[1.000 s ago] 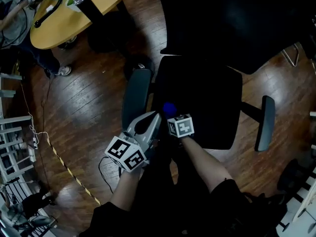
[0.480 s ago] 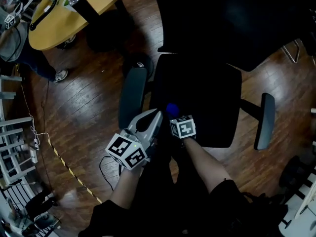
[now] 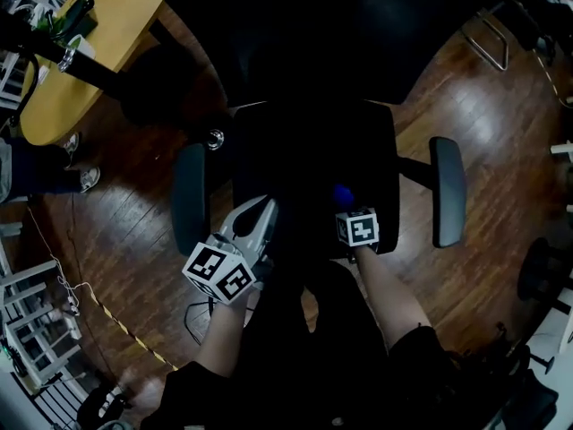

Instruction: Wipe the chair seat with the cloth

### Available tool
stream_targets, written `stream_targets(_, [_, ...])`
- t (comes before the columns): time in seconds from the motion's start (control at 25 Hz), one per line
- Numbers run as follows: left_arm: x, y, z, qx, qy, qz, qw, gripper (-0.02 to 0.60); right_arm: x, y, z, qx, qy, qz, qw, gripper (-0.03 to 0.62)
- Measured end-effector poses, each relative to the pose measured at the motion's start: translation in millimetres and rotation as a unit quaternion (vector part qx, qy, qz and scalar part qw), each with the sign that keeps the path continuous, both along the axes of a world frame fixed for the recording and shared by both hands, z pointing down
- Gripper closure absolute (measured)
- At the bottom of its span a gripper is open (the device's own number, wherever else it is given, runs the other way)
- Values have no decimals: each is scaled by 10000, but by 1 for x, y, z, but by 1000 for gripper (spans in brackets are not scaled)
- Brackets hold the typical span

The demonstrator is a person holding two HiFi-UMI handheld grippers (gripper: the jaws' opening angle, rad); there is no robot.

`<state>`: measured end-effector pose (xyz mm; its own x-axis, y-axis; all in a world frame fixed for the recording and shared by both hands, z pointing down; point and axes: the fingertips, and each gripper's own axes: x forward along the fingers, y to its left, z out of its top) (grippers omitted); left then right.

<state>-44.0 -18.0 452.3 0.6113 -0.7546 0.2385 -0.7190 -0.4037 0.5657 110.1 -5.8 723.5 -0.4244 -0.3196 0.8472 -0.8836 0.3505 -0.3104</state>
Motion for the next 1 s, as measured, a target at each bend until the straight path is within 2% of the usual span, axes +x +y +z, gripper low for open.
stream_targets(0.2, [21,-5,-3,13,4,166,9999,578,67,-10,-14,263,355,262,9987,554])
stream_targets(0.4, [26,-3,0,-28,-6,217,9998,578,78,-8,-10,277,324,268,9987,555])
stream_targets(0.56, [21,-3,-2,-74,73,138,9999,578,80,-17,-16,336,410,469,9975,554])
stream_targets(0.84, [6,-8,6,-170,157,116,9997,578,29,-98,-33,602,36,476,9970,554])
stream_targets(1.0, [2,-19,4,-141,246,158,9995,578,-33,-146,-46,738,-147,40,9972,554])
